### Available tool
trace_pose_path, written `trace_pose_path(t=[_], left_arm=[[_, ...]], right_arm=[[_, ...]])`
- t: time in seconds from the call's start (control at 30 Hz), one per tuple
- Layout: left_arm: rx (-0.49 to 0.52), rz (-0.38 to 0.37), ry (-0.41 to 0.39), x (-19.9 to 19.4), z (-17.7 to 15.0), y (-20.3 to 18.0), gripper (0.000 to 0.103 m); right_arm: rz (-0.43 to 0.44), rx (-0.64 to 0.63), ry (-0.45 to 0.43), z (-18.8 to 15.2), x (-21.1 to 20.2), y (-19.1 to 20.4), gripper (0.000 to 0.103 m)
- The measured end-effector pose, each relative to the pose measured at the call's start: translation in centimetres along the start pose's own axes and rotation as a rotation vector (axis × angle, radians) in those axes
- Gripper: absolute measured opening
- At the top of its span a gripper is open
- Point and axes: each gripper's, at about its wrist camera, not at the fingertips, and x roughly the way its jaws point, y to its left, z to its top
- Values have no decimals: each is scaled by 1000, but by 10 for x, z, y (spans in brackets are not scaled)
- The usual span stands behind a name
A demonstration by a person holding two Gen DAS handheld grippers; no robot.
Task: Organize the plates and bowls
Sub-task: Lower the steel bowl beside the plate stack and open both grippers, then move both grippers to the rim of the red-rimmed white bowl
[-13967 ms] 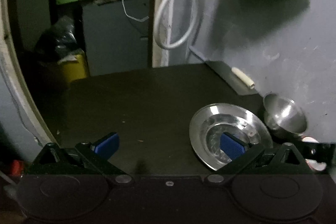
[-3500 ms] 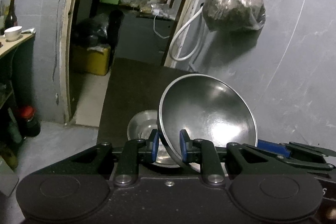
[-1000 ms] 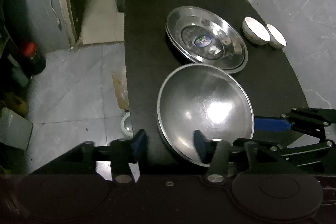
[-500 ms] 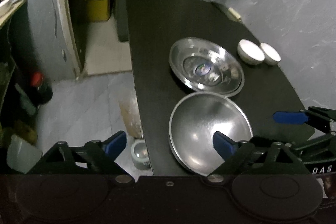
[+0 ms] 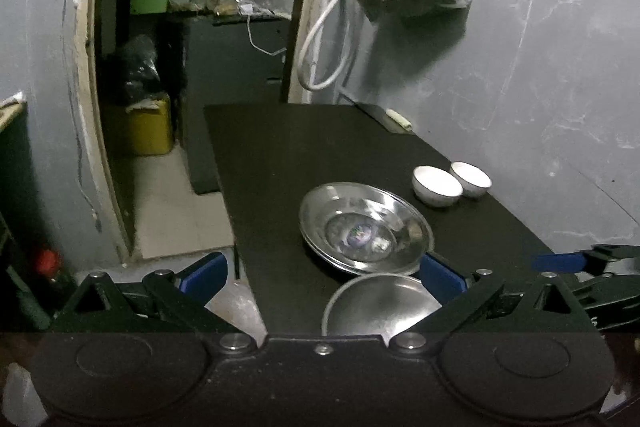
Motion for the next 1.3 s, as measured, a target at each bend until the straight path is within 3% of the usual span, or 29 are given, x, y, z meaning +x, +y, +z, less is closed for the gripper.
trace_pose_path(t=[0.17, 0.37, 0.5, 0.77, 1.3], left_arm=[[-15, 10, -58, 4, -2, 8, 102], [-45, -30, -27, 15, -1, 8, 102], [-48, -19, 13, 28, 2, -1, 102], [-9, 49, 33, 53, 24, -25, 102], [67, 213, 71, 126, 95, -100, 102]], right_arm=[[-98, 2, 63, -1, 2, 4, 103], [-177, -9, 107, -11, -3, -3, 103], [-214, -5, 128, -11, -2, -13, 103], [-199, -22, 119, 17, 17, -46, 103], [-115, 85, 151, 84, 69, -142, 103]])
